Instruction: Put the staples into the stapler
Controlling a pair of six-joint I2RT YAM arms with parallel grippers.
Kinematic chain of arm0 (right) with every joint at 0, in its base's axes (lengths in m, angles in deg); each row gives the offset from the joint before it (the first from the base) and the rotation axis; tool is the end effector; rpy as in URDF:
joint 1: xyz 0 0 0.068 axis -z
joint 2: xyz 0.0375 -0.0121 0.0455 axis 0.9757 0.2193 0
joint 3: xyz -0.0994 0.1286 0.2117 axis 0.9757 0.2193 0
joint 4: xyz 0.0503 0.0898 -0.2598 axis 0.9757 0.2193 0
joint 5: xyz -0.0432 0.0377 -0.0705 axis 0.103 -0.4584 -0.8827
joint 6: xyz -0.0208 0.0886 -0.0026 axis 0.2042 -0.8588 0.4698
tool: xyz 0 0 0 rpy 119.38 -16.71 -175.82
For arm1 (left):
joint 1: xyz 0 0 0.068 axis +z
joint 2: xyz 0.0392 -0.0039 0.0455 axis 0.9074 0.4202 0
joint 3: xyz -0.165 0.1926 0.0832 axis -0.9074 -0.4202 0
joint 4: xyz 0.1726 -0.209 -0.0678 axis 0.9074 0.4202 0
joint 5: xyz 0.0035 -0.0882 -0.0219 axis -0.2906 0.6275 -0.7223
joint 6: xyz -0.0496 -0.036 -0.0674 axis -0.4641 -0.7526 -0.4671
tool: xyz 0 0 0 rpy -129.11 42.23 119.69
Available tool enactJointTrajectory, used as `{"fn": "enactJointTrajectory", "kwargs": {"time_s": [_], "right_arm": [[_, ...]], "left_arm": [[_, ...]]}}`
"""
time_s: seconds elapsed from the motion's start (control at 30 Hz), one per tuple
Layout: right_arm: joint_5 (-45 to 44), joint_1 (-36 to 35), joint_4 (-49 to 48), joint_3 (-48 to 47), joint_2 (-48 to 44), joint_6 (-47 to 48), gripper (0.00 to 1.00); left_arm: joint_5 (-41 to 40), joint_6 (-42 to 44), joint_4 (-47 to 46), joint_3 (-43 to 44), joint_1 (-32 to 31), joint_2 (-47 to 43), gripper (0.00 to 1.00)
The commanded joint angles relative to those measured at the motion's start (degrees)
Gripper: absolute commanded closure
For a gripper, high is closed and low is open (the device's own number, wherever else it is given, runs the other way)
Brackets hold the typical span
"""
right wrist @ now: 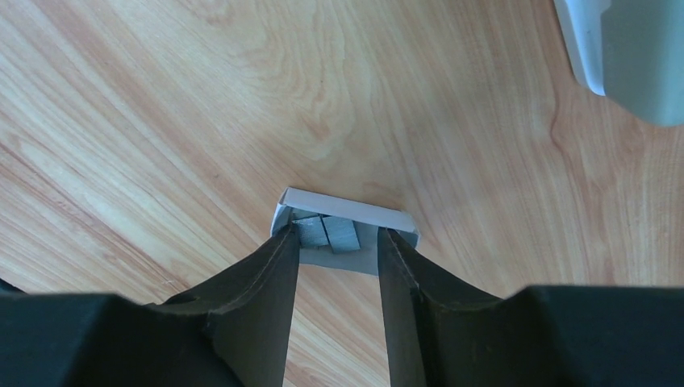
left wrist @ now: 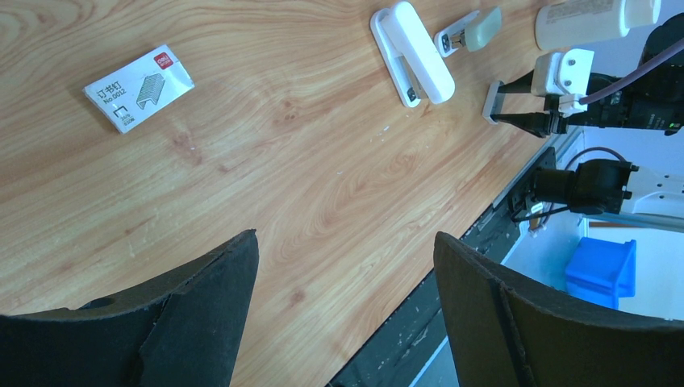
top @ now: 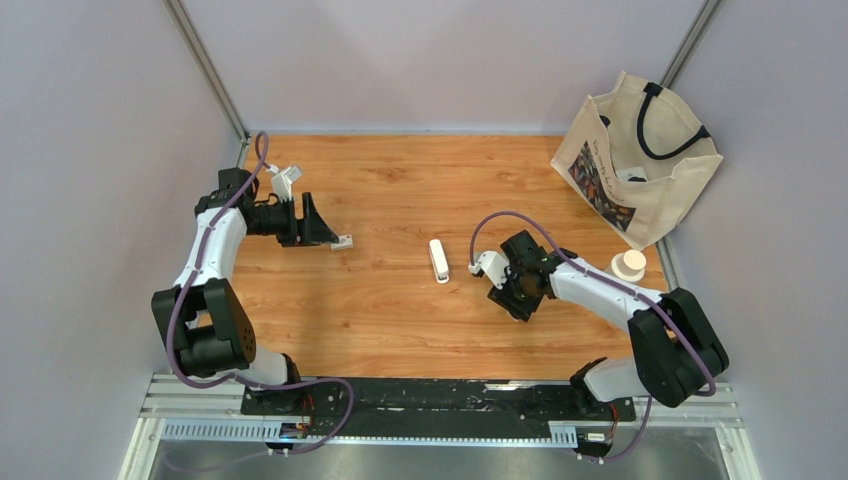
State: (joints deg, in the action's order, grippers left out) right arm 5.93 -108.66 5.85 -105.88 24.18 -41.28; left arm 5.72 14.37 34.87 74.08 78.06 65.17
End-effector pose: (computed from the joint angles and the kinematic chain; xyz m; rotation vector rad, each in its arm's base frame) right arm 0.2144 0.1394 0.1030 -1.4926 2.4834 0.1381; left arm 0.3121 0.0045 0.2283 0.1351 2.4162 -1.1034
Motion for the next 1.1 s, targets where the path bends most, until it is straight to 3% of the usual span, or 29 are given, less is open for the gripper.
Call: {"fn": "enactJointTrajectory", "kwargs": {"time_s": [0.0,0.5,1.07], "right_arm": [[-2.6,-0.2,-1.9,-1.8,-0.1,-0.2,0.57],[-4.2,-0.4,-3.0,-1.9,-1.0,-1.1,0.63],[-6.8,-0.3,-5.0,-1.5,-3.7,-2.0,0.62]], "left_arm": [[1.1,-0.5,-1.1,-0.3,0.7,-1.6,0.12],[1.2,-0.5,-1.1,-0.5,0.9,-1.8,0.12],[1.3,-0.6,-1.3,-0.7,1.1,-2.0,0.12]]}}
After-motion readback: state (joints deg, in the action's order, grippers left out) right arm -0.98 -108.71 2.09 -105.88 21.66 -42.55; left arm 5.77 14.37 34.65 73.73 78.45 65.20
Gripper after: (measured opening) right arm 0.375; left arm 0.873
